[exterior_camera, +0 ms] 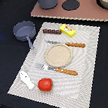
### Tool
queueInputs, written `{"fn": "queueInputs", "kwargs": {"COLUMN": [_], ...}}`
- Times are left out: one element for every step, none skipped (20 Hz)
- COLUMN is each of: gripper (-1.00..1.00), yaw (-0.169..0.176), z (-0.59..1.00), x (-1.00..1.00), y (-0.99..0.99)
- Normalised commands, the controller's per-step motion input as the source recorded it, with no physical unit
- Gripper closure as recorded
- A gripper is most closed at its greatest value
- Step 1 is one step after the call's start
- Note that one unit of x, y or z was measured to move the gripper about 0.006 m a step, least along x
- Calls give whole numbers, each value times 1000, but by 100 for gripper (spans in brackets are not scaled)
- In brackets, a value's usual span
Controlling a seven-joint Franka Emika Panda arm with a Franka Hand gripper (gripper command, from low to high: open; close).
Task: Interact with the objects in diverse but meaningful ways.
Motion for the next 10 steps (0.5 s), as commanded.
{"fn": "queueInputs", "kwargs": {"gripper": [-100,-100,-100,-100,-100,-100,-100,-100,-100,-100], "yaw": [-18,-17,-26,-28,-31,-33,-26,-24,-18,-17], "z": [131,123,134,151,171,183,189,186,160,146], "x": [820,814,783,771,766,760,766,763,737,731], "y": [-334,-334,-366,-383,-391,-409,-417,-449,-520,-534]}}
